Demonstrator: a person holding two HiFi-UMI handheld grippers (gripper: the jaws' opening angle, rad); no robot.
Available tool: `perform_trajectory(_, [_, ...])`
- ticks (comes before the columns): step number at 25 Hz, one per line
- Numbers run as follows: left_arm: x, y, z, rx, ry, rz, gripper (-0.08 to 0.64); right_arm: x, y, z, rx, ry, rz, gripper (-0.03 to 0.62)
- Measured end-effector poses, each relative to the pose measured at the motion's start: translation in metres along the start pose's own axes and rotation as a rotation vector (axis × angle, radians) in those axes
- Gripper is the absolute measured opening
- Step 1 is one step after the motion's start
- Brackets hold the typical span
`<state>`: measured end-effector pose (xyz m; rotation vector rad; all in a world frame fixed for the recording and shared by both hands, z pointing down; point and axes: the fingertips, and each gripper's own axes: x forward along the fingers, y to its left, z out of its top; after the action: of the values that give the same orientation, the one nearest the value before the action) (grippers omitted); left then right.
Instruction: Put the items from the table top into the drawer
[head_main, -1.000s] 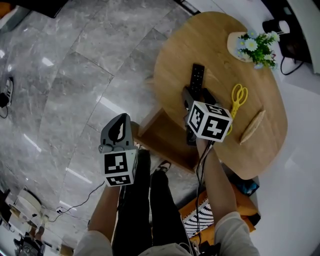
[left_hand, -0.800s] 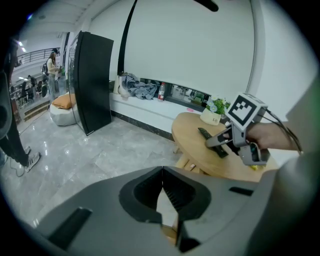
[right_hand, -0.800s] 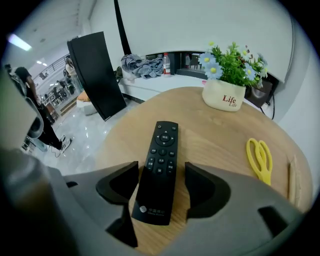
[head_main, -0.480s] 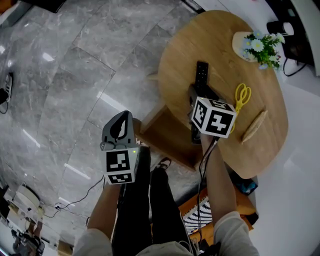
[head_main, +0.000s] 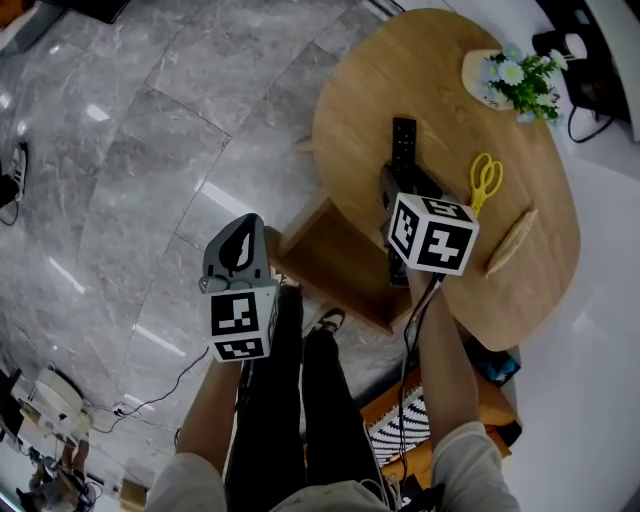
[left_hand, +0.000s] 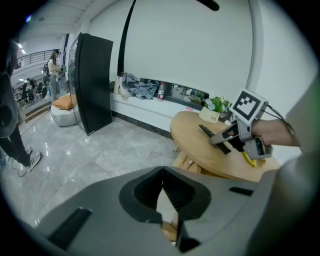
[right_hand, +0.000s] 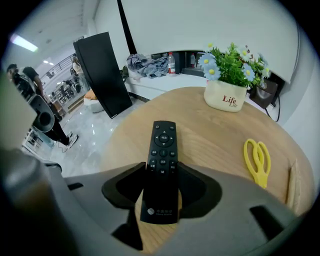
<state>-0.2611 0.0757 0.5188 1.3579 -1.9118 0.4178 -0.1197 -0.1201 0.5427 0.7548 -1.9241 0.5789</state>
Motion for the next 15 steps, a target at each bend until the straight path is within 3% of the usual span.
perform_trajectory(15, [-0.039, -0.055, -0.019, -0.002, -0.022, -0.028, 0.009, -0.07, -0.001, -0.049, -0.072, -0.041, 0.045, 0.187])
